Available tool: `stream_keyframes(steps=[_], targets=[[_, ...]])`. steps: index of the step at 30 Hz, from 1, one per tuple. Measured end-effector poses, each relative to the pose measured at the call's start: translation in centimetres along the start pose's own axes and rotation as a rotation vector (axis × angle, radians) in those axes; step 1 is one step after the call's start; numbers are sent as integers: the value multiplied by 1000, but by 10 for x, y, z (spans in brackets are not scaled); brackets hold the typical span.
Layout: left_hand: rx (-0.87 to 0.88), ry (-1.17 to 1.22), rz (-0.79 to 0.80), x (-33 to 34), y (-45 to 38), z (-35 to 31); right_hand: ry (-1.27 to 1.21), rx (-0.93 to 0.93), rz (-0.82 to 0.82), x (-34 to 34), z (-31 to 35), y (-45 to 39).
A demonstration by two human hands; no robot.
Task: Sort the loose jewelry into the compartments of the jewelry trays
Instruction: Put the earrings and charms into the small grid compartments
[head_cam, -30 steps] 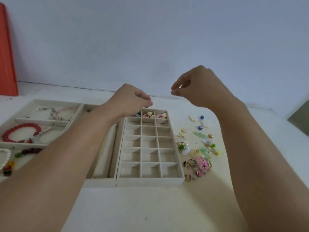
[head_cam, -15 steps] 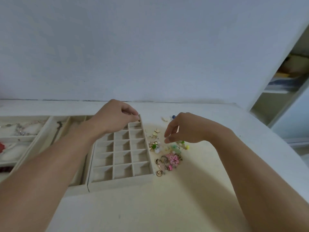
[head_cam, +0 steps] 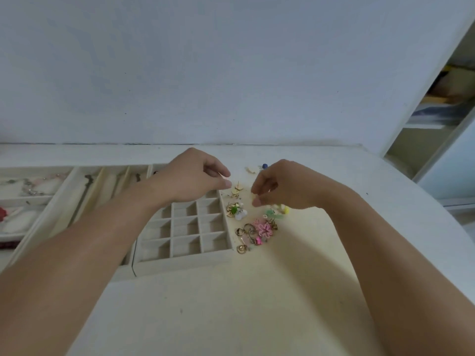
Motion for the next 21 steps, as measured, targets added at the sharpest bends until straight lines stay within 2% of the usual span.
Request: stream_keyframes(steps=[3, 6, 11, 15, 18, 21], targets=[[109, 30, 52, 8, 5, -14, -292, -36, -89, -11, 5, 4], [185, 60, 40, 10, 8, -23, -583, -58, -75, -12, 6, 6], [237, 71, -12, 10, 8, -26, -721, -42, 74, 0, 4, 4], [251, 55, -45, 9, 7, -26, -789, -50, 110, 3, 4, 4], [240, 57, -70, 7, 6, -23, -661, 19, 4, -7, -6, 5], [196, 64, -63, 7, 4, -18, -156, 137, -96, -24, -29, 9]])
Point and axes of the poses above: each hand's wrist, its own y-axis away from the middle knuckle, its own x-axis out of the palm, z = x × y, the point moved 7 cm from there along -y, towards the middle knuckle, and after that the axes turned 3 degrees about -x, right-handed, at the moved point
